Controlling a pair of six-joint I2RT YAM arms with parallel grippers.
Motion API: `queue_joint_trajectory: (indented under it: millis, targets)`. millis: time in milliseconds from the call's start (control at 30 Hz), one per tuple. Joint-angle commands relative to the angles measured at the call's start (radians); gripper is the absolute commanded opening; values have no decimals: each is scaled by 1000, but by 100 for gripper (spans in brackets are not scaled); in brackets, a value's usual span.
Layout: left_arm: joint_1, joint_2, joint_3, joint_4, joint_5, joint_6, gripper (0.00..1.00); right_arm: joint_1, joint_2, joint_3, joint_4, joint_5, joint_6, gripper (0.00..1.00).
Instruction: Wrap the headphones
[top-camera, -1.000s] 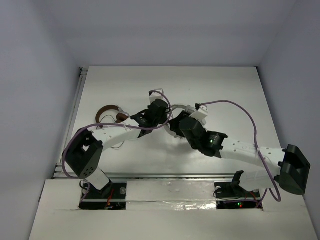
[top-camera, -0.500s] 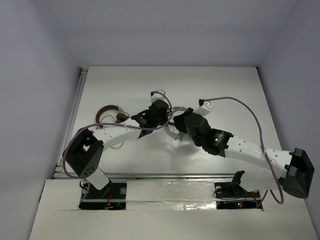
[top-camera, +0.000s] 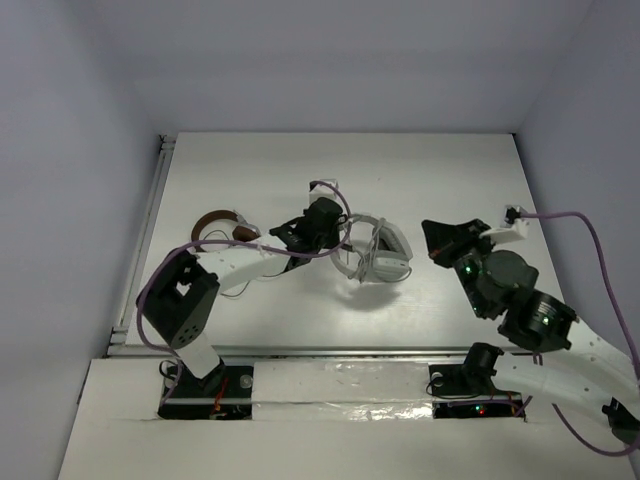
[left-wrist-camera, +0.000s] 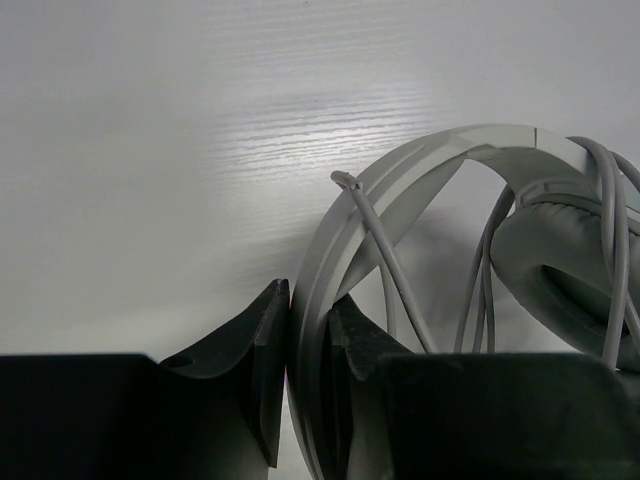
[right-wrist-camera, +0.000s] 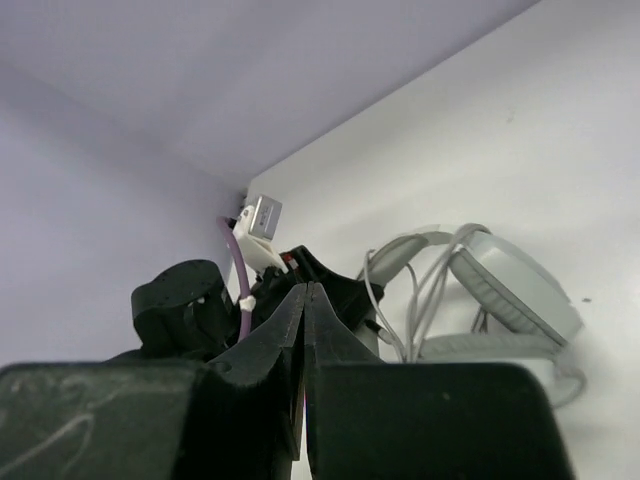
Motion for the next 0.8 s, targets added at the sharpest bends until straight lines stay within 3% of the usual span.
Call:
queue_joint_trajectory:
  millis: [0,167,233,267,300,400,433,500,533,567,767]
  targets:
    - [8,59,87,139,-1,-11,0,-3,-70,-35,-158,88,-15,3]
    - [28,133,96,191,-4,-24,0,-3,-203,-65,-252,80,13,6]
    - [28,153,85,202,1,-27,1,-3,-231,-69,-270,64,11,13]
    - [37,155,78,202,-1,-30,6,-3,-240,-69,-292,63,20,16]
    - [37,143,55,206,-5,-30,22,-3,-255,-68,-298,62,25,28]
    - [37,72,1,214,-48,-34,45,-3,-268,-59,-298,66,25,49]
    - [37,46,-10,208,-65,-33,60,-3,-269,-54,-300,77,25,62]
    - [37,-50,-28,190,-121,-33,75,-3,-265,-20,-315,85,28,77]
    - [37,-90,-46,174,-141,-31,95,-3,-260,-5,-319,94,27,89]
    - [37,-129,-56,165,-163,-33,99,-3,-259,13,-345,108,40,100]
    - [37,-455,-111,101,-266,-30,99,-3,-280,141,-376,151,-21,100]
